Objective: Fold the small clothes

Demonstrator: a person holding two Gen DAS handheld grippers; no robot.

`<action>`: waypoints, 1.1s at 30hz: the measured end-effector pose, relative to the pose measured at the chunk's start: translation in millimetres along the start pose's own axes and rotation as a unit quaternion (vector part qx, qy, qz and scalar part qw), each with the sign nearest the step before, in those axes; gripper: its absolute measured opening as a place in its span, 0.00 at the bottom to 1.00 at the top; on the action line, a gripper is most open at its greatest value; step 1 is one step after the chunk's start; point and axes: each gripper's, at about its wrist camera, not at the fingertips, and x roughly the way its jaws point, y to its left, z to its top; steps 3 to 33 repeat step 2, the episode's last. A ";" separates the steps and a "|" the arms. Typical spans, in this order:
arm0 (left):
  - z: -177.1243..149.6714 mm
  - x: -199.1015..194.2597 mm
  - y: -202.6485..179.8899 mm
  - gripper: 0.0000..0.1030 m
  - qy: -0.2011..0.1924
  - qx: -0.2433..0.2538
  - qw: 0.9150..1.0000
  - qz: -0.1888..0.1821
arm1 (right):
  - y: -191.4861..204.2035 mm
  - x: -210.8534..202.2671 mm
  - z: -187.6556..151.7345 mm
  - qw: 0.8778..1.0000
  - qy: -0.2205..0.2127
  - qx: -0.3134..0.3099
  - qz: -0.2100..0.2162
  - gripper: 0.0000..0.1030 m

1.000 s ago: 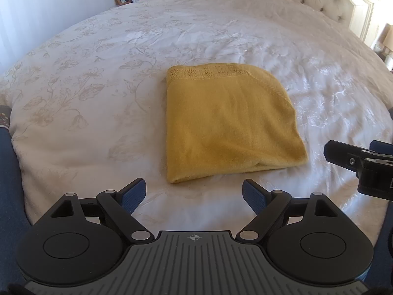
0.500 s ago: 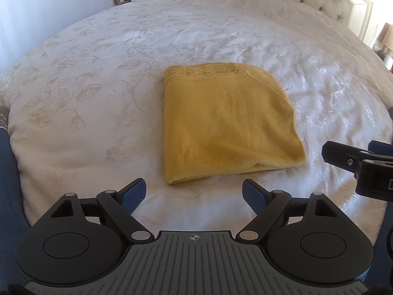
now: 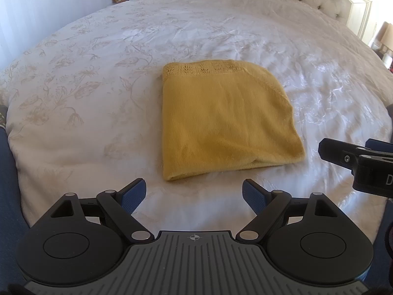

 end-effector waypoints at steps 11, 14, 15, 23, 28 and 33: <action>-0.5 0.7 0.7 0.83 0.000 -0.001 1.000 0.001 | 0.6 0.3 -0.6 1.000 0.001 0.000 0.001 0.99; -0.5 0.7 0.7 0.83 0.000 -0.001 1.000 0.001 | 0.6 0.3 -0.6 1.000 0.001 0.000 0.001 0.99; -0.5 0.7 0.7 0.83 0.000 -0.001 1.000 0.001 | 0.6 0.3 -0.6 1.000 0.001 0.000 0.001 0.99; -0.5 0.7 0.7 0.83 0.000 -0.001 1.000 0.001 | 0.6 0.3 -0.6 1.000 0.001 0.000 0.001 0.99; -0.5 0.7 0.7 0.83 0.000 -0.001 1.000 0.001 | 0.6 0.3 -0.6 1.000 0.001 0.000 0.001 0.99; -0.5 0.7 0.7 0.83 0.000 -0.001 1.000 0.001 | 0.6 0.3 -0.6 1.000 0.001 0.000 0.001 0.99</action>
